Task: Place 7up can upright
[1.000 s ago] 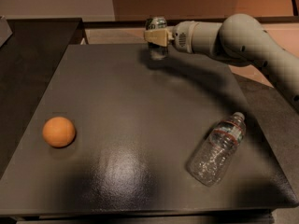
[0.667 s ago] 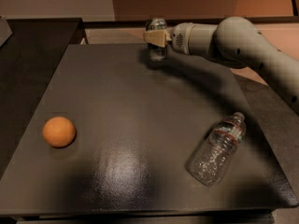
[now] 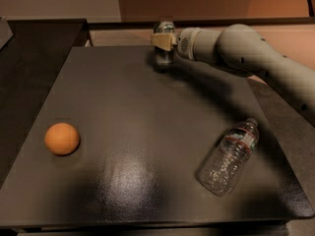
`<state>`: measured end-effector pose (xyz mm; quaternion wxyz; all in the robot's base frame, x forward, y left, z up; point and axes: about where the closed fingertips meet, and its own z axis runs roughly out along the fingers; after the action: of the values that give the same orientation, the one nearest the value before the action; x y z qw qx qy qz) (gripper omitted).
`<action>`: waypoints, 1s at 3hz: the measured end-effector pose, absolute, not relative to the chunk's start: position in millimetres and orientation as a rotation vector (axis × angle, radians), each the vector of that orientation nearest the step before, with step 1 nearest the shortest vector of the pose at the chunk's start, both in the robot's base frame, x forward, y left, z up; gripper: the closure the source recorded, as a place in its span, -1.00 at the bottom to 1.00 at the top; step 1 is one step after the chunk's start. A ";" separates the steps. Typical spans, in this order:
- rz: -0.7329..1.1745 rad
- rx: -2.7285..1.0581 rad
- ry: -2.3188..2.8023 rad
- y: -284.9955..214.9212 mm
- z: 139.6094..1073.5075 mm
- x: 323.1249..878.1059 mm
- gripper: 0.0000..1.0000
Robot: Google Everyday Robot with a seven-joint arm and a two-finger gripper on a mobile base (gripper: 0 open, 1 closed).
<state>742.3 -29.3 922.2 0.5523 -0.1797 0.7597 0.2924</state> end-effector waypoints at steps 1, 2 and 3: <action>0.649 -0.400 1.745 -36.0 916.6 745.4 1.00; 0.617 -0.393 1.674 -36.9 921.9 745.9 1.00; 0.583 -0.388 1.607 -41.2 929.1 746.5 1.00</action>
Offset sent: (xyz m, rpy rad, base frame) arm 0.0023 -0.0136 0.0100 0.0291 -0.2452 -0.1030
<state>746.5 -41.2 929.1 0.6397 -0.1702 0.7046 0.2558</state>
